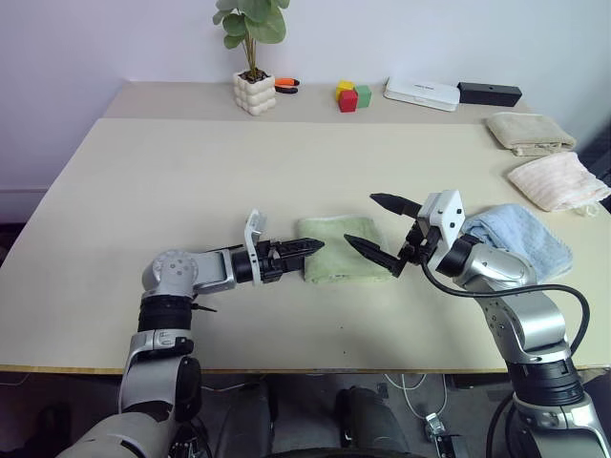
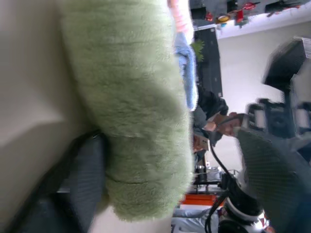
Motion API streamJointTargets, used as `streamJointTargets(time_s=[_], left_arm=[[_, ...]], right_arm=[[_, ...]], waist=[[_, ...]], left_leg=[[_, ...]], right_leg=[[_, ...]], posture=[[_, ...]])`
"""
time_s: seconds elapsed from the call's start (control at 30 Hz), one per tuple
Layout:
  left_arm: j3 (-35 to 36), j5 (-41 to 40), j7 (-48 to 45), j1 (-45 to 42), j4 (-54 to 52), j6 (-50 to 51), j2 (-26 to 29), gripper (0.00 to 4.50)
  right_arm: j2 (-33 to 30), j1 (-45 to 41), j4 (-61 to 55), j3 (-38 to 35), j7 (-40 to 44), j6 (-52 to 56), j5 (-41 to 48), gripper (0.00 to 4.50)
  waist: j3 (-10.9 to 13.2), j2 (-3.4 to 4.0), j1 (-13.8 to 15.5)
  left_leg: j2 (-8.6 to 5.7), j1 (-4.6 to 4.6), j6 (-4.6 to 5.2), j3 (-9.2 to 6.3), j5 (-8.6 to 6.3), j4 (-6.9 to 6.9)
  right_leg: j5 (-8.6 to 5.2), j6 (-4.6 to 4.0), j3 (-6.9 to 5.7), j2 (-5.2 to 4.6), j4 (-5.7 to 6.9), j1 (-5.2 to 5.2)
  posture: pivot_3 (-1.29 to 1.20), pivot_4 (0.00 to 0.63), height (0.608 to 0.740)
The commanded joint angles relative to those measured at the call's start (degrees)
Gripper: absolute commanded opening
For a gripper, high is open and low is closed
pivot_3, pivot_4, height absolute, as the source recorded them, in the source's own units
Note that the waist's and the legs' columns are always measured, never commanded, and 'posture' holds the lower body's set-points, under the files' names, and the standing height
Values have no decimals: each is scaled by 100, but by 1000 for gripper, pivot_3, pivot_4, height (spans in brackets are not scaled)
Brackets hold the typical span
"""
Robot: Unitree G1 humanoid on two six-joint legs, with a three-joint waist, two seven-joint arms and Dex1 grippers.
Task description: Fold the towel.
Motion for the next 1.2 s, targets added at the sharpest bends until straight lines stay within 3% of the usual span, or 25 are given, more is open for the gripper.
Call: streamJointTargets(time_s=[0.03, 0.17, 0.2, 0.37, 0.53, 0.7, 0.9, 1.03, 1.2], left_arm=[[-136, 253, 151, -129, 376, 77, -218, 2125], [-126, 390, 162, -220, 504, 110, -258, 171], [-127, 410, 165, -235, 529, 123, -262, 40], [-131, 473, 89, -319, 498, -13, -333, 40], [199, 569, 89, -338, 256, -912, -314, 40], [1202, 610, 590, -152, 82, -2519, -8, 40], [1886, 768, 799, 274, -241, -3896, 469, 40], [2554, 642, 1346, 610, -661, -4651, 512, 40], [2890, 554, 2041, 1166, -1536, -5201, 121, 40]], right_arm=[[21, -56, -162, -86, -56, -104, 1, 4500], [33, -40, -172, -87, -104, -114, -20, 4500], [34, -32, -179, -86, -112, -116, -25, 4500], [10, 14, -166, -101, -123, -136, -42, 4500], [-139, 157, -209, -272, -30, -135, 42, 4500], [-556, 408, -352, -552, 522, 7, 491, 4500], [-521, 241, -278, -462, 717, 152, 732, 4500], [-552, 177, -301, -390, 1028, 494, 1142, 4500], [-663, 102, -359, -632, 1483, 984, 1939, 4500]], waist=[[0, 0, 2], [-7, 8, 8], [-10, 11, 7], [-11, 14, 5], [-10, 13, -7], [-6, 8, -123], [-3, 7, -167], [6, -8, -127], [6, -9, -105]], left_leg=[[0, 0, 0, 0, 0, -1], [-1, 4, 0, -6, 0, 0], [-1, 10, 0, -6, 0, 0], [-1, 19, 0, -7, 0, -4], [-1, 19, 0, -7, 0, -3], [9, 14, 0, 0, 0, -22], [18, 7, 0, 0, 0, -36], [18, -2, 0, 3, 0, -30], [13, -4, 1, 7, -1, -23]], right_leg=[[0, 0, 0, 0, -1, -1], [1, 1, -6, 0, -2, 9], [0, 0, -6, -1, -4, 15], [0, 0, -6, -1, -10, 25], [0, -1, -7, -3, -13, 26], [1, 1, -4, 2, -14, 8], [11, 20, -4, 18, -13, -8], [11, 20, -5, 12, -14, -11], [12, 18, -6, -2, -19, -2]], posture=[[0, 150, 735], [0, 150, 735], [0, 150, 735], [0, 150, 735], [0, 150, 735], [0, 150, 735], [0, 150, 735], [0, 150, 735], [0, 150, 735]])
